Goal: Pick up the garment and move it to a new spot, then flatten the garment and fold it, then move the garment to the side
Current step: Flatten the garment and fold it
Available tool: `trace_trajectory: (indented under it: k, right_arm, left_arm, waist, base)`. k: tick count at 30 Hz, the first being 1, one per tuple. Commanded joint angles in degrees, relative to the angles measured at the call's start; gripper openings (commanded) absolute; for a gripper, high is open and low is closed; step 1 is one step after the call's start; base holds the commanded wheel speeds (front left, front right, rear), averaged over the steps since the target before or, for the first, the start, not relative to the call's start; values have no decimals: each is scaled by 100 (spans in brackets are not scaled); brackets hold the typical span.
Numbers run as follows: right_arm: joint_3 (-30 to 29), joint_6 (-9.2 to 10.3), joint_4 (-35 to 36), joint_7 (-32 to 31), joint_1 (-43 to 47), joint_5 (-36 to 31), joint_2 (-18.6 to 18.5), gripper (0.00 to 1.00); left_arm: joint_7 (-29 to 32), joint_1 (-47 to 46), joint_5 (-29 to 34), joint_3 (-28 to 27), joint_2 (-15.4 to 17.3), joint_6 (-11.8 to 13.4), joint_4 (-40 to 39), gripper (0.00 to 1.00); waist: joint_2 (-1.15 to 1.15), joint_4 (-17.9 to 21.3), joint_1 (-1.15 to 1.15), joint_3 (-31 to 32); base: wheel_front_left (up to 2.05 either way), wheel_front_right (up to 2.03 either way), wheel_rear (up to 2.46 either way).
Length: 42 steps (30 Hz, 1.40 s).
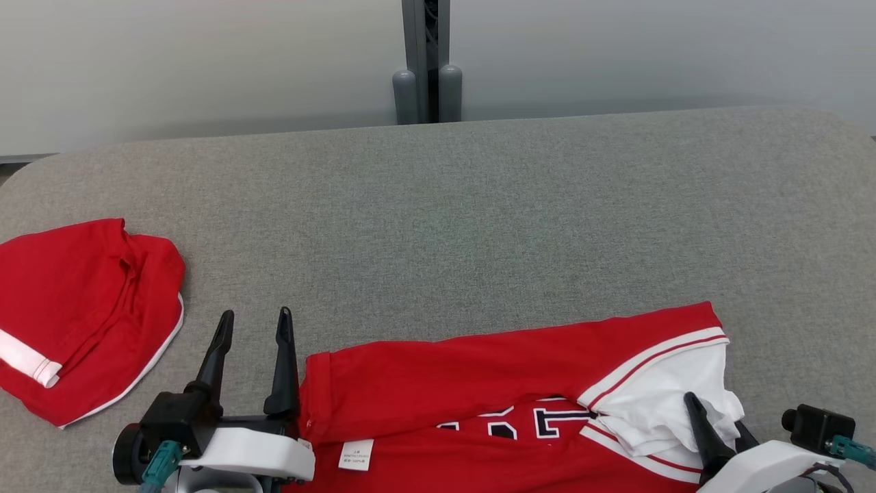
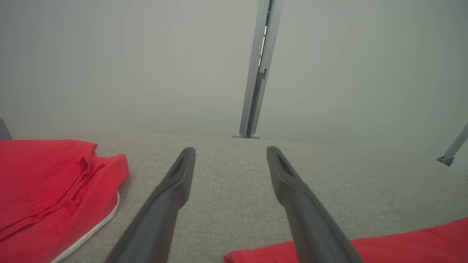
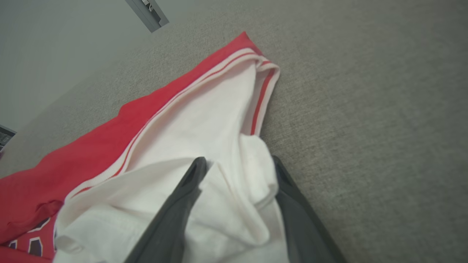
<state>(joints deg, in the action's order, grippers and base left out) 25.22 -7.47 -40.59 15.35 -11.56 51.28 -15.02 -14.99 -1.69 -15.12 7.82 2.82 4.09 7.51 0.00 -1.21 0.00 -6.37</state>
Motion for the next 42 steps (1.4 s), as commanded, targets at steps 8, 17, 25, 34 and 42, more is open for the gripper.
trace_trajectory:
  k: [8,17,25,34,42]
  right_arm:
    - [-53,-4,19,-20,-134,108,-176,0]
    - [-275,-3,-212,-18,-379,138,-720,0]
    - [-96,-4,-362,-71,-606,214,-1164,0]
    - [488,-5,267,-568,-709,652,-1346,0]
    - [527,-6,1205,-1416,-535,1149,-1347,0]
  left_arm:
    - [-21,-138,-5,-8,18,37,15,100]
    - [-21,-115,-73,28,18,76,47,100]
    - [-22,-139,-59,78,17,56,58,100]
    - [-22,-94,-103,67,18,98,68,100]
    - [-22,-5,-166,8,17,119,58,100]
  waist:
    - [0,7,0,-4]
    - [0,-21,0,56]
    - [0,-22,0,60]
    - [0,68,0,124]
    - [0,179,0,302]
  base:
    - [0,0,0]
    - [0,0,0]
    - [0,0,0]
    - [0,0,0]
    - [0,0,0]
